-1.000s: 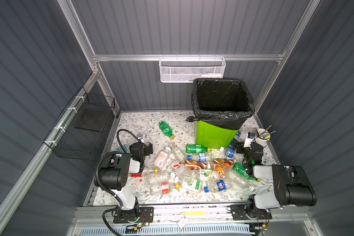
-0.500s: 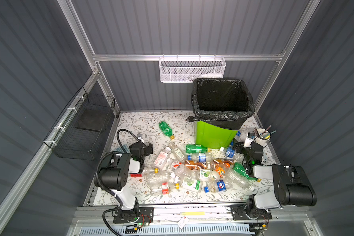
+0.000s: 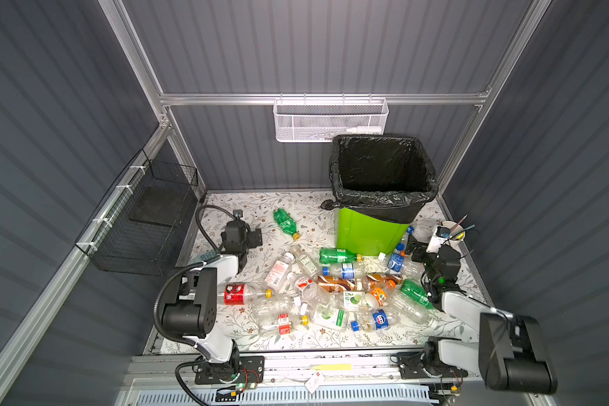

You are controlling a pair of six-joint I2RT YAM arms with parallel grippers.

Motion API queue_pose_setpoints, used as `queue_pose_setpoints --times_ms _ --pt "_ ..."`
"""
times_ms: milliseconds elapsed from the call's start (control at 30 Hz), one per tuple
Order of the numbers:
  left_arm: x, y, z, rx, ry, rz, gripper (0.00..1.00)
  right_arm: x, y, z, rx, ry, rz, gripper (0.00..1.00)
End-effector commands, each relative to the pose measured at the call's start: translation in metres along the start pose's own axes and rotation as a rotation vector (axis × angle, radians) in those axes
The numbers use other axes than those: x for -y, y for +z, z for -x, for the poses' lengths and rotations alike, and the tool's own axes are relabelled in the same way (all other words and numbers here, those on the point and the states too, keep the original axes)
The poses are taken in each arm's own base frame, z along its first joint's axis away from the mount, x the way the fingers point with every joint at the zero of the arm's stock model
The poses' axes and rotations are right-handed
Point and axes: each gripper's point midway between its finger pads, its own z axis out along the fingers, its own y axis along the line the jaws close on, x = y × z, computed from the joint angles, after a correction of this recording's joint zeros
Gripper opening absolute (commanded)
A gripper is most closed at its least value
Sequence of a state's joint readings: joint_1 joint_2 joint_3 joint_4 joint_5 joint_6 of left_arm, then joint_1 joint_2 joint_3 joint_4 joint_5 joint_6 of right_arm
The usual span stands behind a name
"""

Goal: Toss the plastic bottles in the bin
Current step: 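Lower the left gripper onto the green soda bottle and close it, then lift the green soda bottle with the left gripper toward the bin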

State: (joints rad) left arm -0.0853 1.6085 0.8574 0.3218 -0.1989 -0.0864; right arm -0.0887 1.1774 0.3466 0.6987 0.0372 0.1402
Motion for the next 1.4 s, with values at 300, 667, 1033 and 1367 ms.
queue_pose_setpoints --times_ms 300,667,1033,1367 --pt "0.089 0.020 0.011 -0.293 -0.090 0.021 1.00 0.013 -0.026 -0.022 -0.252 0.160 -0.102 0.99" --pt "0.151 0.050 -0.016 -0.444 -0.085 0.122 1.00 0.028 -0.035 -0.015 -0.309 0.169 -0.204 0.99" --pt "0.158 0.075 -0.059 -0.514 -0.095 0.161 1.00 0.033 -0.042 -0.019 -0.327 0.157 -0.227 0.99" --pt "0.169 0.094 -0.068 -0.532 -0.052 0.123 0.92 0.036 -0.049 -0.020 -0.325 0.165 -0.243 0.99"
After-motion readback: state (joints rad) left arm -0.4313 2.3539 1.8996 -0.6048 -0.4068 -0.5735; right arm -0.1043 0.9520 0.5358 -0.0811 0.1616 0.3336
